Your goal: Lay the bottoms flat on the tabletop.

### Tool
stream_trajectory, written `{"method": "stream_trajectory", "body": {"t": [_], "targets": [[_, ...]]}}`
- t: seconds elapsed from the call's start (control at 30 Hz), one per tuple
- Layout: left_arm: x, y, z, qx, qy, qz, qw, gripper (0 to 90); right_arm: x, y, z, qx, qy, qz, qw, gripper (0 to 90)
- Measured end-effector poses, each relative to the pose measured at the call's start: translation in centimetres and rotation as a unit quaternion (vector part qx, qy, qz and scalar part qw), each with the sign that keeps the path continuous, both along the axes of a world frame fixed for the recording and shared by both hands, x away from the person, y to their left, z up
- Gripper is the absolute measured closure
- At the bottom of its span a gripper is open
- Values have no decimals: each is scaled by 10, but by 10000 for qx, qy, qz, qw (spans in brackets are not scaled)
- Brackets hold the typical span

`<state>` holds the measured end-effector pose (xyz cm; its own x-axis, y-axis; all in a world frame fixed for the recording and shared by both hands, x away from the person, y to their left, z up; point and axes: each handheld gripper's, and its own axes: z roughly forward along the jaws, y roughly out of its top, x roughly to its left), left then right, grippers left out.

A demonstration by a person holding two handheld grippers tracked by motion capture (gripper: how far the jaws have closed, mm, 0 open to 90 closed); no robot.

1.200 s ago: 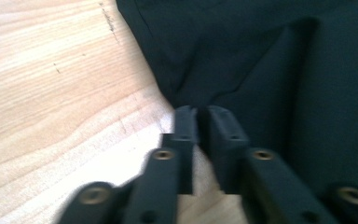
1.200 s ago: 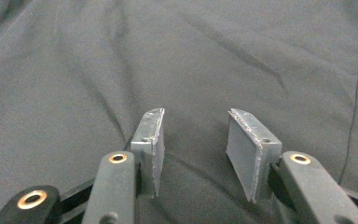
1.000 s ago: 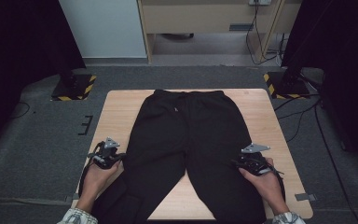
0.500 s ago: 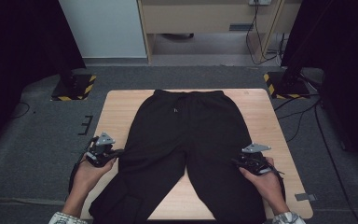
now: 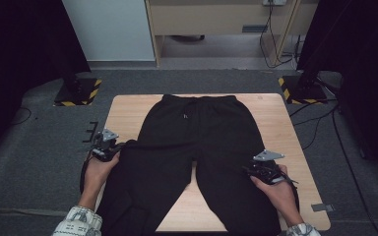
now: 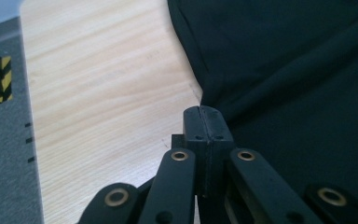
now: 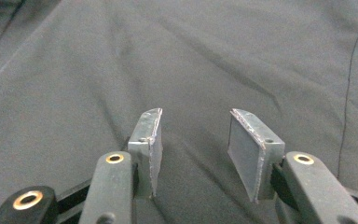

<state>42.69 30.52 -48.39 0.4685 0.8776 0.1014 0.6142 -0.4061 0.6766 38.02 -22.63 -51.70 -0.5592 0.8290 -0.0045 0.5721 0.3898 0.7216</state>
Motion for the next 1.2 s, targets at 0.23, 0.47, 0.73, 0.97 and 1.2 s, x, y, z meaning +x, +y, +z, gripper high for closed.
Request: {"method": "stream_trajectory", "body": {"t": [0.23,0.47,0.73,0.97,1.2], "targets": [[-45,10,-3,-181,-268,-63,9995,545,-3,9,10,188,-171,187,9995,527],[-99,22,-1,-289,-207,-350,9988,636,-4,21,13,186,-193,342,9991,521],[-118,8,-32,45,118,-895,9959,619,-4,29,12,136,-188,449,9987,516],[-161,-4,-29,-108,544,-1578,9859,647,-2,26,16,238,-200,450,9985,504],[-178,4,-8,-501,306,-1630,9849,634,-1,41,22,242,-244,648,9973,493]]}}
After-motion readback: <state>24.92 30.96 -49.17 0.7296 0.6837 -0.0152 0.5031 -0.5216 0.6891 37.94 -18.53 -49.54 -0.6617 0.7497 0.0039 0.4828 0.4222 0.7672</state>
